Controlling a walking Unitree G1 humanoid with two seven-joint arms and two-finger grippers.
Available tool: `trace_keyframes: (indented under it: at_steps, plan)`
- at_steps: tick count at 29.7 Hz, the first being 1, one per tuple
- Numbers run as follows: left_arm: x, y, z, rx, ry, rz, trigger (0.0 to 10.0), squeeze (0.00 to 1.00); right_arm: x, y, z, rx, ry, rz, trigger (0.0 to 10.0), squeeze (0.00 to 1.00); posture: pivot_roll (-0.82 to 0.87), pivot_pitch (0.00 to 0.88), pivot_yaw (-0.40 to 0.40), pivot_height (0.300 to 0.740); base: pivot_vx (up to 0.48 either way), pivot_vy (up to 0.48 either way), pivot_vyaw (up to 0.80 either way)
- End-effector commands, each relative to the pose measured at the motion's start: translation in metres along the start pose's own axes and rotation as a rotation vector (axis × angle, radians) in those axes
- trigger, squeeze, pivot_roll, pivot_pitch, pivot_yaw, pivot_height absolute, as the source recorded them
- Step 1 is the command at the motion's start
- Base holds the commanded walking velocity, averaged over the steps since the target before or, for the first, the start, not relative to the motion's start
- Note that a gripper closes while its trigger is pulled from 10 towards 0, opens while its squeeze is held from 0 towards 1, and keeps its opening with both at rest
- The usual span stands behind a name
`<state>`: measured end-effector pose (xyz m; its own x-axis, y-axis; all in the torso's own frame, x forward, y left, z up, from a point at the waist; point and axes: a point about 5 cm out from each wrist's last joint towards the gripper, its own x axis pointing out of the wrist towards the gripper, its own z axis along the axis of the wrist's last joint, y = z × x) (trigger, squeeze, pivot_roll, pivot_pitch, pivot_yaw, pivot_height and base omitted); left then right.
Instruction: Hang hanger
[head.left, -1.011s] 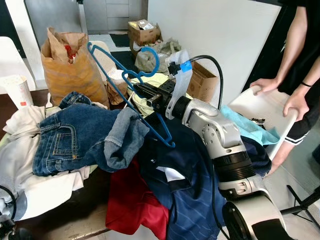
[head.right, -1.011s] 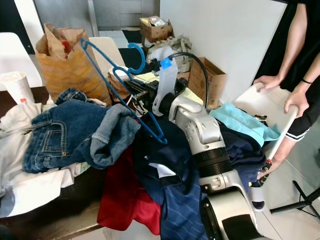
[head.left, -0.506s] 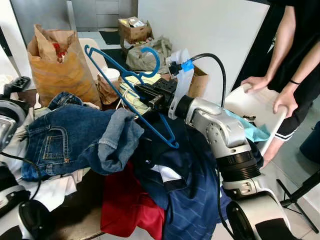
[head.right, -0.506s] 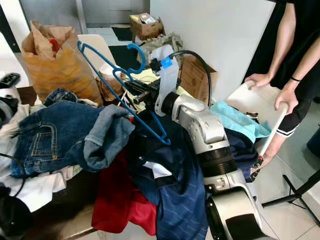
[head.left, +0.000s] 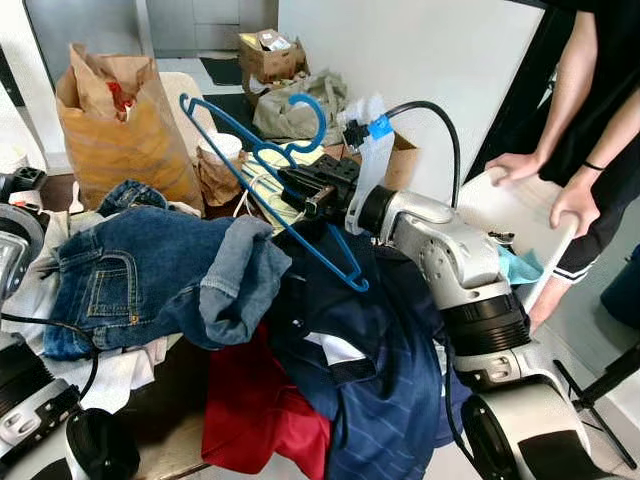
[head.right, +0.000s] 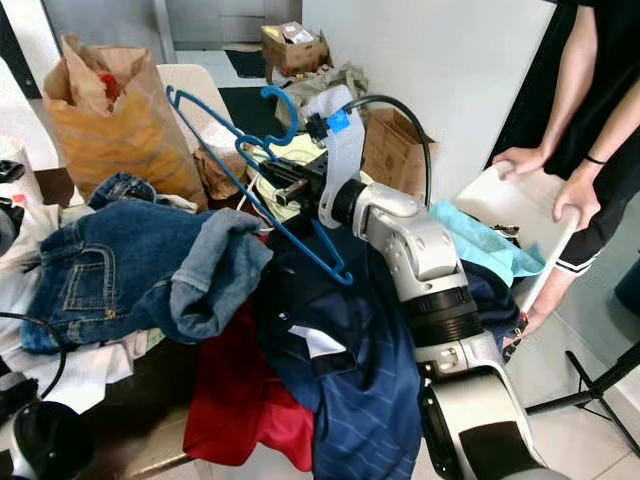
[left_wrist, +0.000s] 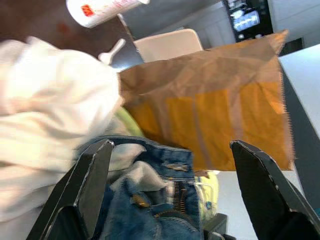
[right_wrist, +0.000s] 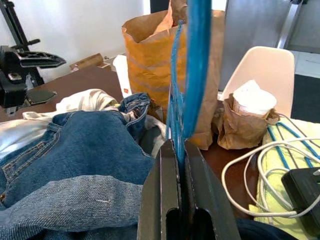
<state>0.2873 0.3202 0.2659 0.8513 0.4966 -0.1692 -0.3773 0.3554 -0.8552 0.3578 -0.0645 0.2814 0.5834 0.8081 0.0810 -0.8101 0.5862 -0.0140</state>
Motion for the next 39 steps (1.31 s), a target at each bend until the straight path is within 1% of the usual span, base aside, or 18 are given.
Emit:
trace_keyframes:
  at_steps: [1,2,4,6,7,9,12,15,18,22,25,26,29,32,35,36,37,39]
  plan:
    - [-0.003,0.006,-0.005,-0.002,0.033,0.033,10.0,0.0,-0.001,-0.004,0.005,-0.018,-0.009,-0.011,10.0,0.0,0.03,0.066,-0.097,0.74,0.0,0.0,0.0]
    - [-0.003,0.006,-0.005,-0.002,0.033,0.033,10.0,0.0,-0.001,-0.004,0.005,-0.018,-0.009,-0.011,10.0,0.0,0.03,0.066,-0.097,0.74,0.0,0.0,0.0]
    - [-0.002,0.018,-0.015,0.0,0.095,0.079,10.0,0.0,-0.002,-0.004,0.005,-0.021,-0.009,-0.014,10.0,0.0,0.03,0.067,-0.093,0.74,0.0,0.0,0.0]
    - [-0.002,0.018,-0.015,0.0,0.095,0.079,10.0,0.0,-0.002,-0.004,0.005,-0.021,-0.009,-0.014,10.0,0.0,0.03,0.067,-0.093,0.74,0.0,0.0,0.0]
    - [0.0,0.021,-0.023,-0.008,0.142,0.084,10.0,0.0,-0.002,-0.005,0.005,-0.02,-0.012,-0.017,10.0,0.0,0.03,0.067,-0.094,0.74,0.0,0.0,0.0]
    - [0.002,0.018,-0.038,-0.011,0.222,0.071,10.0,0.0,-0.003,-0.005,0.006,-0.017,-0.016,-0.019,10.0,0.0,0.03,0.068,-0.091,0.74,0.0,0.0,0.0]
    - [0.002,0.014,-0.045,-0.01,0.252,0.073,10.0,0.0,-0.003,-0.005,0.006,-0.017,-0.017,-0.019,10.0,0.0,0.02,0.068,-0.089,0.74,0.0,0.0,0.0]
    - [0.002,0.015,-0.045,-0.013,0.25,0.085,10.0,0.0,-0.003,-0.005,0.006,-0.016,-0.018,-0.02,10.0,0.0,0.02,0.069,-0.089,0.74,0.0,0.0,0.0]
    - [0.005,0.025,-0.037,-0.036,0.226,0.127,10.0,0.0,-0.005,-0.007,0.006,-0.016,-0.017,-0.028,10.0,0.0,0.02,0.069,-0.089,0.74,0.0,0.0,0.0]
    - [0.006,0.027,-0.035,-0.042,0.221,0.133,10.0,0.0,-0.005,-0.007,0.006,-0.016,-0.018,-0.029,10.0,0.0,0.02,0.069,-0.089,0.74,0.0,0.0,0.0]
    - [0.017,0.041,-0.004,-0.084,0.143,0.152,10.0,0.0,-0.006,-0.008,0.007,-0.019,-0.018,-0.031,10.0,0.0,0.01,0.066,-0.095,0.74,0.0,0.0,0.0]
    - [0.017,0.041,-0.004,-0.084,0.143,0.152,10.0,0.0,-0.006,-0.008,0.007,-0.019,-0.018,-0.031,10.0,0.0,0.01,0.066,-0.095,0.74,0.0,0.0,0.0]
    - [0.022,0.048,0.018,-0.103,0.095,0.154,10.0,0.0,-0.007,-0.009,0.009,-0.02,-0.02,-0.03,10.0,0.0,0.0,0.065,-0.098,0.74,0.0,0.0,0.0]
    - [0.025,0.055,0.025,-0.103,0.088,0.159,10.0,0.0,-0.007,-0.008,0.01,-0.022,-0.02,-0.027,10.0,0.0,0.0,0.064,-0.101,0.74,0.0,0.0,0.0]
    - [0.027,0.057,0.026,-0.102,0.089,0.162,10.0,0.0,-0.006,-0.008,0.01,-0.023,-0.019,-0.025,10.0,0.0,0.0,0.064,-0.101,0.74,0.0,0.0,0.0]
    - [0.032,0.064,0.018,-0.087,0.137,0.166,10.0,0.0,-0.007,-0.008,0.012,-0.032,-0.019,-0.021,10.0,0.0,-0.02,0.061,-0.108,0.74,0.0,0.0,0.0]
    - [0.032,0.064,0.018,-0.087,0.137,0.166,10.0,0.0,-0.007,-0.008,0.012,-0.032,-0.019,-0.021,10.0,0.0,-0.02,0.061,-0.108,0.74,0.0,0.0,0.0]
    - [0.037,0.074,0.002,-0.064,0.209,0.172,10.0,0.0,-0.008,-0.009,0.015,-0.044,-0.018,-0.021,10.0,0.0,-0.03,0.058,-0.112,0.74,0.0,0.0,0.0]
